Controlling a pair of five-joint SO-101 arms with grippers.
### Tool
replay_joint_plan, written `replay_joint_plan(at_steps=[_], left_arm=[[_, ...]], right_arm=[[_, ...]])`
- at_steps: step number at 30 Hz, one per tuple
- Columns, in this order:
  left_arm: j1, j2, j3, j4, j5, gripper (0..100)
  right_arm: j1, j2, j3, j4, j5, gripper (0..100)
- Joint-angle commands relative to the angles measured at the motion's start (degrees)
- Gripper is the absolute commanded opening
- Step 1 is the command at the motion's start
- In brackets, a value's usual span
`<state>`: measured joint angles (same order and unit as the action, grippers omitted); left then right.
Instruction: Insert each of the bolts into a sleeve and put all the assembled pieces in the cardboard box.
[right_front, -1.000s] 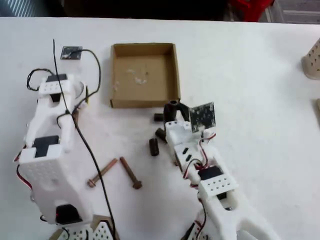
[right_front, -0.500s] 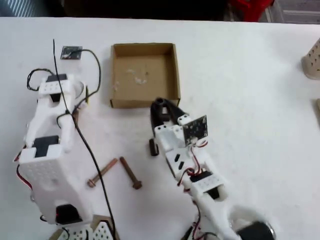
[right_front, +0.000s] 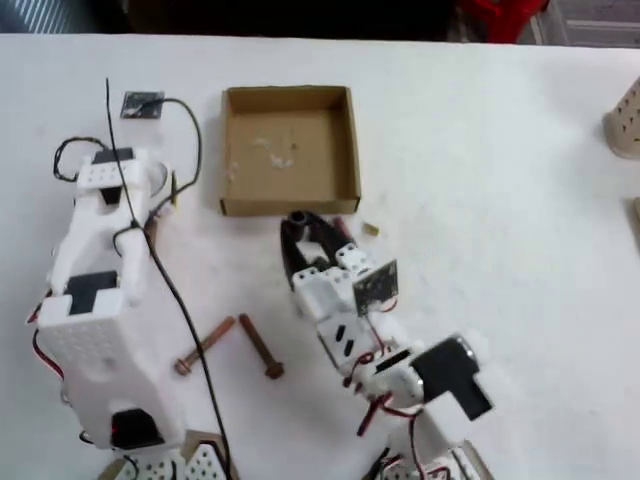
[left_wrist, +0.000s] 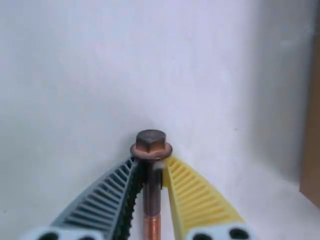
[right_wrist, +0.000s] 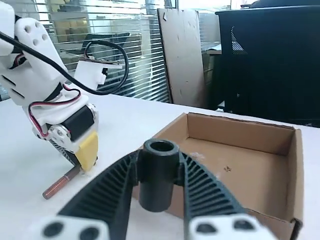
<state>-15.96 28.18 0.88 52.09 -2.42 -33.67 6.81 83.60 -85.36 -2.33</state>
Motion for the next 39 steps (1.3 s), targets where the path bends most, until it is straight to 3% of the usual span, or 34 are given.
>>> replay_joint_plan(at_steps=[1, 9, 16, 24, 39], left_arm=[[-0.22, -4.26, -0.53, -1.85, 0.18, 2], [0.48, -4.26, -0.62, -1.85, 0.18, 2], [0.40, -4.53, -0.44, -1.85, 0.18, 2], [0.40, -4.53, -0.44, -1.85, 0.18, 2], [1.45, -6.37, -0.97, -3.69, 0.62, 2]], right_arm=[[-0.66, 4.62, -2.46, -5.41, -0.26, 1.7], [-1.54, 17.36, -2.37, -13.76, -0.18, 1.7], [-5.32, 17.01, 3.34, -14.37, -0.18, 1.7], [-4.09, 9.54, 9.67, -13.67, -0.62, 1.7], [-3.38, 9.27, 9.49, -10.33, -0.62, 1.7]])
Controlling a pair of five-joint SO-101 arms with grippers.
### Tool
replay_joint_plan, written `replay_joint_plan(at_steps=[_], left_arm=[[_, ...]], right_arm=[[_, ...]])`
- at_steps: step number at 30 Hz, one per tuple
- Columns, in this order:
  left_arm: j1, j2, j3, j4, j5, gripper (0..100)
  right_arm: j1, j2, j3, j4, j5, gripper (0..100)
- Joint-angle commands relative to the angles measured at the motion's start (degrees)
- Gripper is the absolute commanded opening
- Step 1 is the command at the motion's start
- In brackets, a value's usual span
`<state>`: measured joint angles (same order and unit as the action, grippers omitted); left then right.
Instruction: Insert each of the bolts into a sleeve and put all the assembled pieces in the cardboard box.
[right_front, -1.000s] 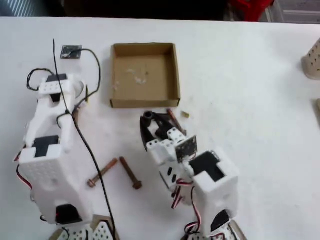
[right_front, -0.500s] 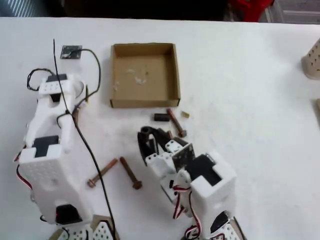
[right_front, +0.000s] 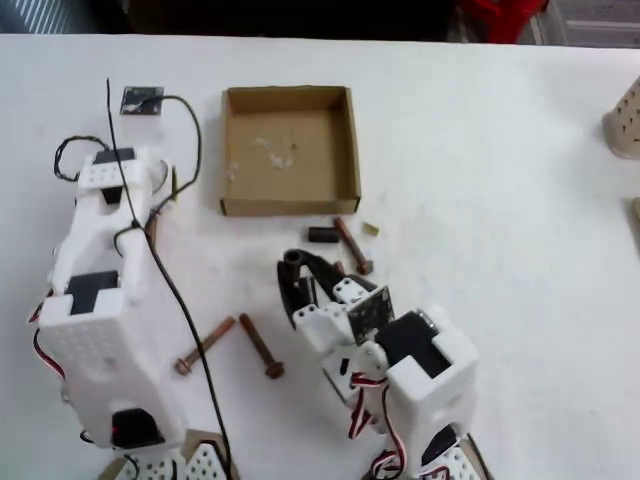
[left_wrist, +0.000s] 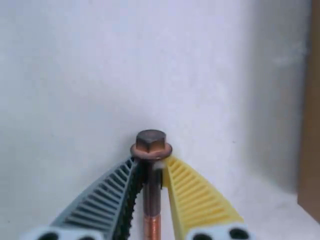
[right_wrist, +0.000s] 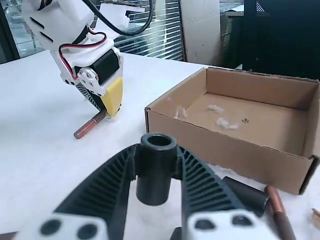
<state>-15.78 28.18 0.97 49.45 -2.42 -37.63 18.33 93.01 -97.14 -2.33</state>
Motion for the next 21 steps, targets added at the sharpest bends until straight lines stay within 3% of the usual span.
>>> replay_joint_plan(at_steps=[1, 9, 21], left_arm=[[1.27, -7.52, -0.35, -0.53, 0.62, 2], [3.82, -22.99, 13.19, -4.40, 0.62, 2], [4.35, -41.54, 41.05, -37.89, 0.62, 2]], right_arm=[[0.57, -2.24, 0.00, 2.33, -0.62, 1.7], [0.57, -2.24, 0.00, 2.77, -0.62, 1.7], [0.57, -2.24, 0.00, 2.86, -0.62, 1.7]])
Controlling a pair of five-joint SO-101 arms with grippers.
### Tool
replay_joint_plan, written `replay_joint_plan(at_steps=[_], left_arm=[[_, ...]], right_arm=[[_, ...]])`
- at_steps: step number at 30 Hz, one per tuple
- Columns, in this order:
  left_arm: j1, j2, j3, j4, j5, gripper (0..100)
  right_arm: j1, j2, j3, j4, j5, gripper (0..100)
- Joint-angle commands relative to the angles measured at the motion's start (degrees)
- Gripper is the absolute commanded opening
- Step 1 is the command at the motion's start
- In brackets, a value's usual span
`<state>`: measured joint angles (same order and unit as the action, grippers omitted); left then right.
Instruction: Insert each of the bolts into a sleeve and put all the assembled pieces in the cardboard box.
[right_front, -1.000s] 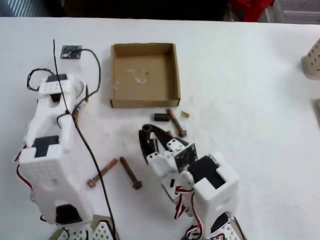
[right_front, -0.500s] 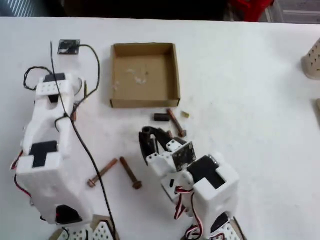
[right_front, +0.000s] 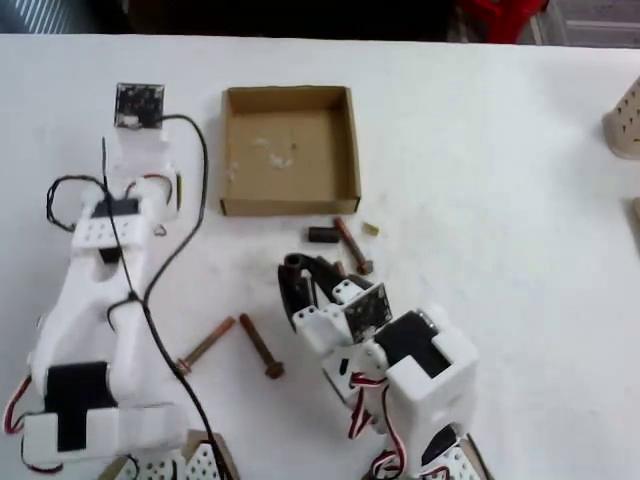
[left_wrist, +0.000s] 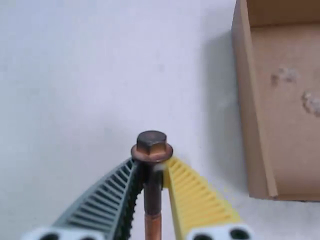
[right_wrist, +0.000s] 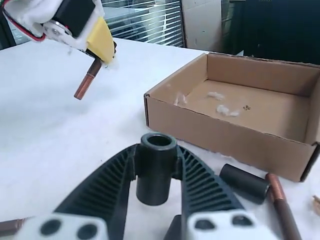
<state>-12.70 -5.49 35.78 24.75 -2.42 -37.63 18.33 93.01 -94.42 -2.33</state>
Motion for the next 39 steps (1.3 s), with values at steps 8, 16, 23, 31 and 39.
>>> replay_joint_plan(at_steps=[8, 16, 23, 31, 39], left_arm=[[4.09, -17.10, 24.53, -39.56, 0.53, 2], [10.15, -21.58, 35.08, -60.92, 0.53, 2], [15.43, -28.35, 49.23, -79.65, 0.70, 2], [21.23, -43.12, 58.73, -75.60, 0.70, 2], [23.34, -62.02, 57.93, -50.73, 14.07, 2]], right_arm=[[0.66, -2.24, 0.00, 0.13, -0.62, 1.7], [0.66, -2.24, 0.00, 0.13, -0.62, 1.7], [0.75, -2.24, 0.00, 0.13, -0.62, 1.7], [0.75, -2.24, 0.00, 0.22, -0.62, 1.7], [0.66, -2.24, 0.00, 0.22, -0.53, 1.7]])
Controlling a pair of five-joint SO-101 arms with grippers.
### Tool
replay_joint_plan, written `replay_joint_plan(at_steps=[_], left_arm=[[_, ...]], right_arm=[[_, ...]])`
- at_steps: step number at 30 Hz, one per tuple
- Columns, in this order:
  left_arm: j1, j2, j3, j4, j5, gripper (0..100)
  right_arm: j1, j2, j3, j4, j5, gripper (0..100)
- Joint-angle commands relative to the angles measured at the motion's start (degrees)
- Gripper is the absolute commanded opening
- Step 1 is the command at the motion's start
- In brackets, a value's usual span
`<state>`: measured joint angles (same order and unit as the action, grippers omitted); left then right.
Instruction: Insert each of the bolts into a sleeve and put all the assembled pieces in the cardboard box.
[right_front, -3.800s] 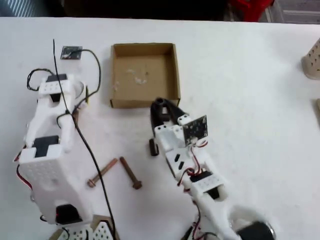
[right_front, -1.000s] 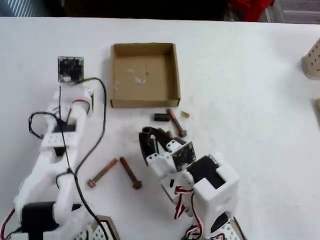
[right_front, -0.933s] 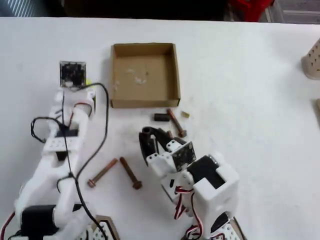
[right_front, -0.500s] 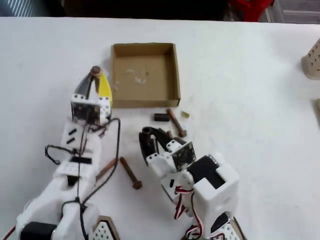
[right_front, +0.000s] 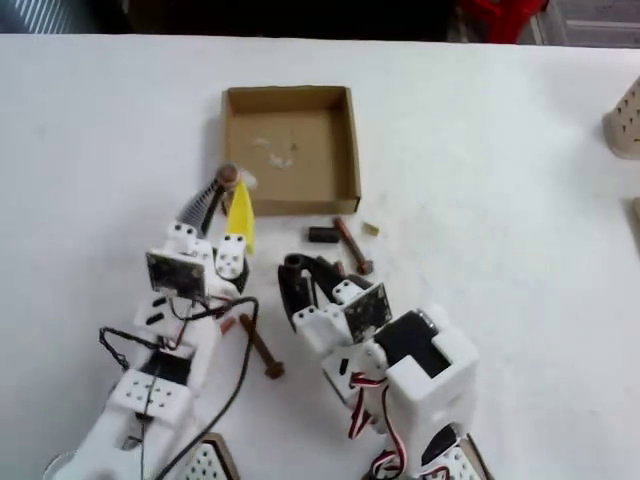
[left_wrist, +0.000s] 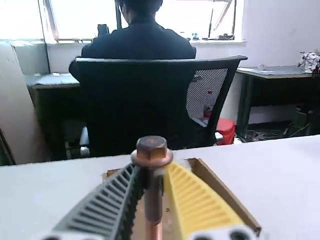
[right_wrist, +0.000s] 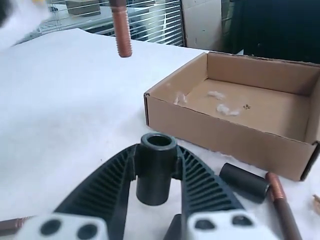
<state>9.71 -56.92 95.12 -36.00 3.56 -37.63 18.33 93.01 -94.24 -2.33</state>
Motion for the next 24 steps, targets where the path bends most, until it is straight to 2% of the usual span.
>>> replay_joint_plan(at_steps=[1, 5, 10, 19, 24], left_arm=[[0.92, -12.97, -1.93, 13.71, 9.41, 2], [2.15, -21.85, -3.78, 26.64, 12.75, 2], [6.55, -29.76, -3.78, 35.16, 12.75, 2], [11.56, -37.23, -0.26, 36.13, 12.57, 2], [11.38, -40.57, 2.20, 36.40, 12.57, 2]], right_arm=[[0.66, -2.24, 0.00, 0.04, -0.53, 1.7], [0.57, -2.24, 0.00, 0.04, -0.53, 1.7], [0.57, -2.24, 0.18, 0.04, -0.35, 1.7], [0.48, -2.24, 0.35, 0.04, -0.44, 1.7], [0.48, -2.24, 0.35, 0.04, -0.44, 1.7]])
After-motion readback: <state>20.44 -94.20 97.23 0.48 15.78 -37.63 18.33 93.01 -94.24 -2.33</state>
